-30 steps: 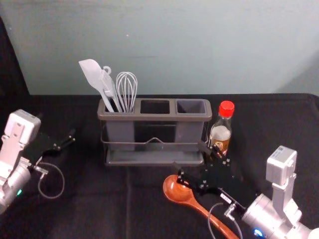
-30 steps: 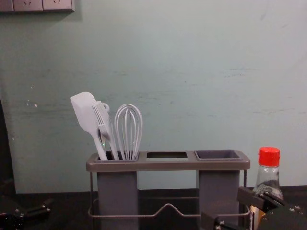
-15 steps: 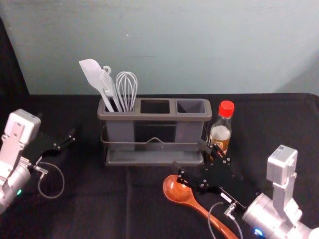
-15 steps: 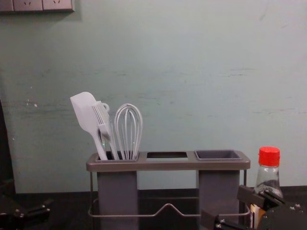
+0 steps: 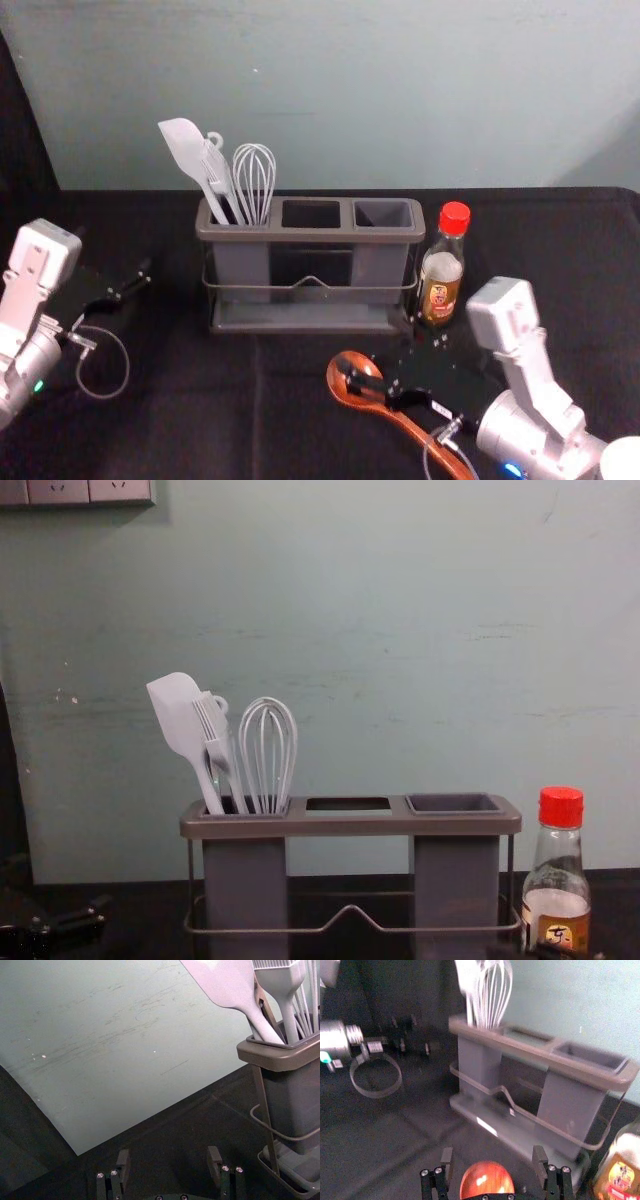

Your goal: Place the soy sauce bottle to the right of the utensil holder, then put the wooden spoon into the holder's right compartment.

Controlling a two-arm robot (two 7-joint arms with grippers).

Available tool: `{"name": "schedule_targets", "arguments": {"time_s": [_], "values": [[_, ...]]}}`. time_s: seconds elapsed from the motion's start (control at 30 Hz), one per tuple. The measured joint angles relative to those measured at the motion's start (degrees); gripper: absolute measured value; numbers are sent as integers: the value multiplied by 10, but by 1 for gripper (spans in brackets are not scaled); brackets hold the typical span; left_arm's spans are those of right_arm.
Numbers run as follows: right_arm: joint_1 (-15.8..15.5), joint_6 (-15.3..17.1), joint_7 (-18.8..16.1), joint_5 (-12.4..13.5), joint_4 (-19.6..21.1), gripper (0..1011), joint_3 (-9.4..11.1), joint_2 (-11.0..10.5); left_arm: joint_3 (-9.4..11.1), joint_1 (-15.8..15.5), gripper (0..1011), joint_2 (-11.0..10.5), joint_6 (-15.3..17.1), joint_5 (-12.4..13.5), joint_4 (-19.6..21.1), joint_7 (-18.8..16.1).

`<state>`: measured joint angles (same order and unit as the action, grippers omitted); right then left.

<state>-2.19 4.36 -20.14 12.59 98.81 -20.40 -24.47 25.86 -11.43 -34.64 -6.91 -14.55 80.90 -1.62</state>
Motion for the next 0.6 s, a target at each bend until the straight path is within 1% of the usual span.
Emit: {"name": "schedule_targets", "arguments": {"time_s": [0.03,0.1,0.13,0.2,0.23,0.33,0.37,0.43,0.47,0.57,0.6], "values": [[4,44,11,-14,16,1000,-6,-4,0,0,1011,0,0,0,0,0],[9,94,20,-27,29,1000,-13,-6,0,0,1012,0,0,0,0,0],[19,143,23,-38,41,1000,-21,-8,0,0,1011,0,0,0,0,0],[30,193,23,-48,50,1000,-28,-10,0,0,1012,0,0,0,0,0],[42,239,20,-54,58,1000,-34,-10,0,0,1011,0,0,0,0,0],[59,298,18,-63,64,1002,-41,-7,0,0,1012,0,0,0,0,0],[69,333,16,-67,66,1002,-46,-4,0,0,1012,0,0,0,0,0],[81,363,11,-71,67,1000,-51,0,0,0,1011,0,0,0,0,0],[90,386,7,-73,67,1002,-55,3,0,0,1012,0,0,0,0,0],[103,415,-1,-76,64,1002,-60,7,0,0,1011,0,0,0,0,0],[110,428,-5,-79,62,1000,-63,10,0,0,1011,0,0,0,0,0]]}}
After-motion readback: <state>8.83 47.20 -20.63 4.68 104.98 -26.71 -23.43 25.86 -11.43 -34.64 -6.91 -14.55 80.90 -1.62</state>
